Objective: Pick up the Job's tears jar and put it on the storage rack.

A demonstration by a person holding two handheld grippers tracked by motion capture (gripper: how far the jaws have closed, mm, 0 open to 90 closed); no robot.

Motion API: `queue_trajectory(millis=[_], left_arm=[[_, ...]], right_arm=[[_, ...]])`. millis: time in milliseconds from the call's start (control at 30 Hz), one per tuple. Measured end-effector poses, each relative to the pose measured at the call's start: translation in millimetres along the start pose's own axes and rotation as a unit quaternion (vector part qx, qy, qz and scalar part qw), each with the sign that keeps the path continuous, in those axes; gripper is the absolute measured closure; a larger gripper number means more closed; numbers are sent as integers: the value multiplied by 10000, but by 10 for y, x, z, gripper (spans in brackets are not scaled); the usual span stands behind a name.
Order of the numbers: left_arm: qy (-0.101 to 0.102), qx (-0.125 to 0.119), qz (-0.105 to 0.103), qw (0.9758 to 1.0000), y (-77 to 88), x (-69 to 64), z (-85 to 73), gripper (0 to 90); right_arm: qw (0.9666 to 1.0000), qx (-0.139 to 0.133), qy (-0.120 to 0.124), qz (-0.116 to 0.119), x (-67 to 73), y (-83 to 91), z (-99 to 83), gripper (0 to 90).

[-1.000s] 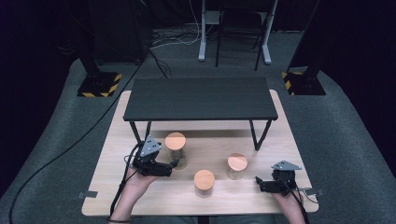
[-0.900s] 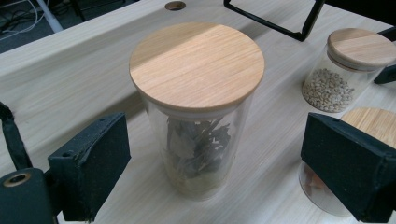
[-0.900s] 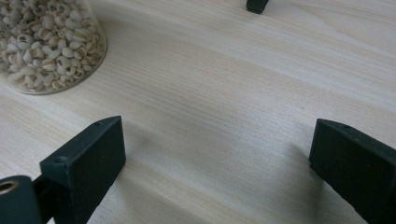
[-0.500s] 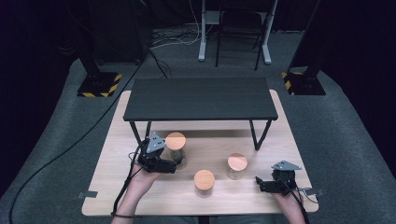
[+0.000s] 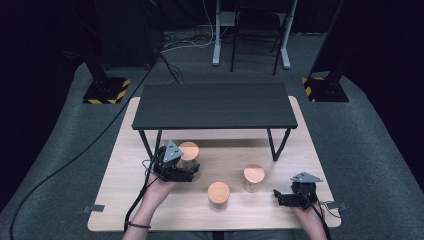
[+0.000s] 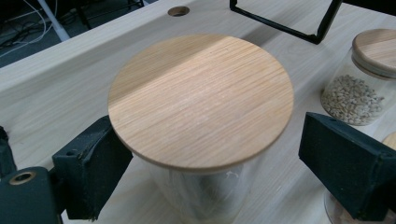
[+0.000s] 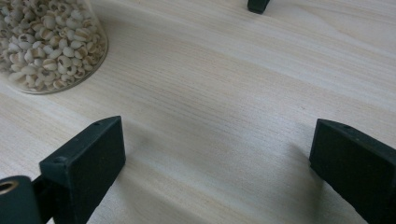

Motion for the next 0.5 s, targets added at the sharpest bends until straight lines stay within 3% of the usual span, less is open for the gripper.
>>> queue_trajectory(millis=[500], left_arm=[[49, 26, 35, 10000, -172, 14, 7, 144]], right_arm=[[10000, -2, 4, 2, 1, 0, -1, 27]])
Point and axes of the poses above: each handheld gripper's, and its own axes: y roughly backward along the jaws, z roughly out of its top, x roughly to its left, the point moved 10 cm from there along -y, roughly forward along the jaws, and after that the axes turned 13 degrees about x, right-handed, at the moved point
